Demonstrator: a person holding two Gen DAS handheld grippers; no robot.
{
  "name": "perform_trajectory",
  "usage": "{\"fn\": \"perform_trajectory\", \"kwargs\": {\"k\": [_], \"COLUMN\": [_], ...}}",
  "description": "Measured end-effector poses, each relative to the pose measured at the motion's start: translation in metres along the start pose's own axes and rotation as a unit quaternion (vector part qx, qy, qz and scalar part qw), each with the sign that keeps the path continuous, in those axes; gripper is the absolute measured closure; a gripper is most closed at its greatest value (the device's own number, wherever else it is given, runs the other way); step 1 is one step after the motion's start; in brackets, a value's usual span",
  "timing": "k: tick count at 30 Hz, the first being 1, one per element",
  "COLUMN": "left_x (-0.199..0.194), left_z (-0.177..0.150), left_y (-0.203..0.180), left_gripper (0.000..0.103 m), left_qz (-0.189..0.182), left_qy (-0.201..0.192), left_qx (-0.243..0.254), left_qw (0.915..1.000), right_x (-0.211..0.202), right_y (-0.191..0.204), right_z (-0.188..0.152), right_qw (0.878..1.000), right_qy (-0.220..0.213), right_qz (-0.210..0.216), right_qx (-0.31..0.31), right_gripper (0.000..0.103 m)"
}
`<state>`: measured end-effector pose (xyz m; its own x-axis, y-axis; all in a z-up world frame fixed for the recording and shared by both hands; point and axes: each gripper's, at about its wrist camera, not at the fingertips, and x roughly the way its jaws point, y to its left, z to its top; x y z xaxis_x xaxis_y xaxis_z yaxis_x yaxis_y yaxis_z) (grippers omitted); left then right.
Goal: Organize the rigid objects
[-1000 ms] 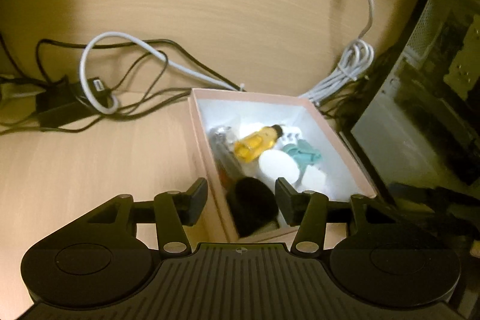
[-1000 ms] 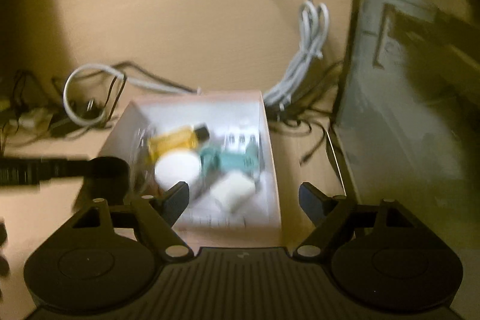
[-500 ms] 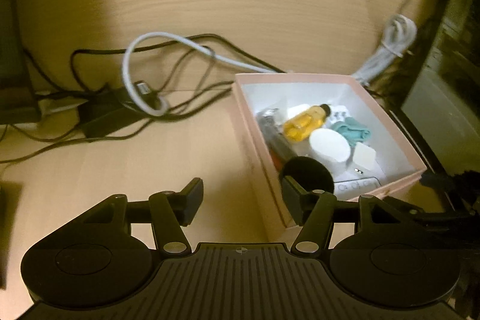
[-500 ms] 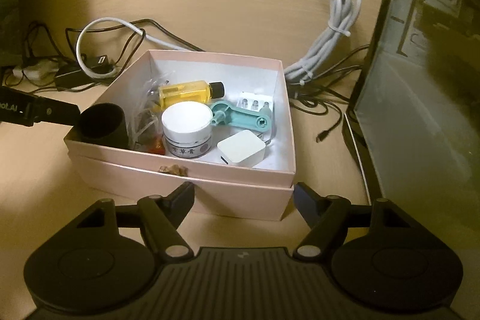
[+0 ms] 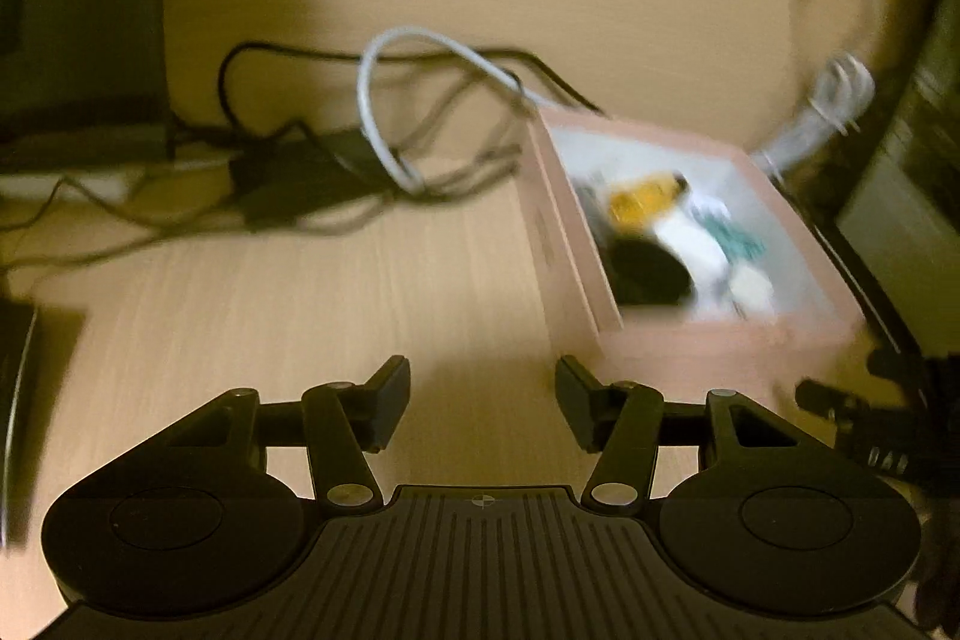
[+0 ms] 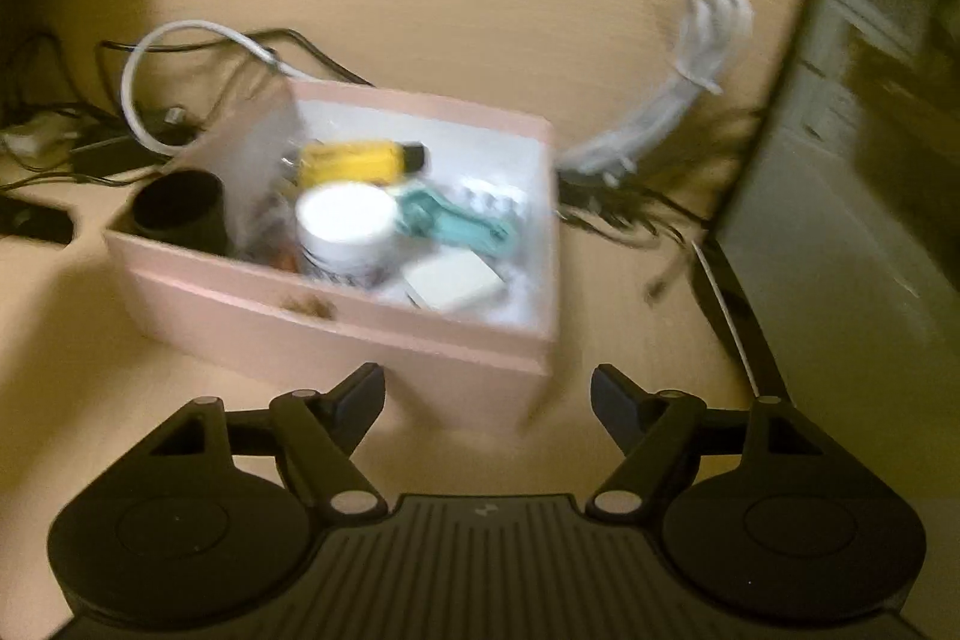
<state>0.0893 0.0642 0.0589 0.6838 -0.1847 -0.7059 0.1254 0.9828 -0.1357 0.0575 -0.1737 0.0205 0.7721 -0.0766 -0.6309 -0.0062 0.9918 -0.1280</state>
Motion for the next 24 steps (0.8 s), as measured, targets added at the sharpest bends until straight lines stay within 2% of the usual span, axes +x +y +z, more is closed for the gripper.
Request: {"fn": "perform_trajectory", "kwargs": {"k": [4, 8, 10, 11, 13, 15, 17, 21, 24], "left_x": [-0.022, -0.033, -0.03, -0.033, -0.032, -0.029, -0.023, -0.016, -0.012], "left_z": [-0.048, -0.088, -0.101, -0.105, -0.111, -0.115, -0.116, -0.11, -0.107], "left_y": [-0.024, -0.05, -0.057, -0.061, -0.067, -0.069, -0.074, -0.078, -0.081], "left_gripper": [0.045, 0.045, 0.042, 0.043, 0.042, 0.037, 0.027, 0.026, 0.026], "left_qz": [0.002, 0.02, 0.026, 0.033, 0.046, 0.047, 0.043, 0.051, 0.063], "left_qy": [0.006, -0.001, 0.003, -0.009, -0.026, -0.045, -0.061, -0.063, -0.063], "left_qx": [0.014, 0.041, 0.046, 0.054, 0.064, 0.056, 0.064, 0.047, 0.042], "left_qw": [0.9999, 0.999, 0.9986, 0.9979, 0.9965, 0.9963, 0.9951, 0.9956, 0.9951], "right_x": [-0.031, -0.057, -0.059, -0.062, -0.062, -0.06, -0.056, -0.05, -0.045], "right_y": [-0.004, 0.007, 0.008, 0.01, 0.014, 0.015, 0.013, 0.007, 0.005], "right_z": [-0.028, -0.064, -0.078, -0.083, -0.088, -0.089, -0.091, -0.088, -0.087], "right_qw": [0.997, 0.994, 0.993, 0.994, 0.996, 0.996, 0.998, 0.997, 0.997], "right_qy": [0.031, 0.064, 0.073, 0.057, 0.048, 0.038, 0.021, 0.019, 0.005], "right_qz": [0.05, 0.071, 0.08, 0.075, 0.064, 0.063, 0.051, 0.041, 0.051], "right_qx": [0.048, 0.047, 0.053, 0.049, 0.043, 0.042, 0.043, 0.064, 0.05], "right_gripper": [0.022, 0.02, 0.018, 0.014, 0.012, 0.0, 0.0, 0.0, 0.0]}}
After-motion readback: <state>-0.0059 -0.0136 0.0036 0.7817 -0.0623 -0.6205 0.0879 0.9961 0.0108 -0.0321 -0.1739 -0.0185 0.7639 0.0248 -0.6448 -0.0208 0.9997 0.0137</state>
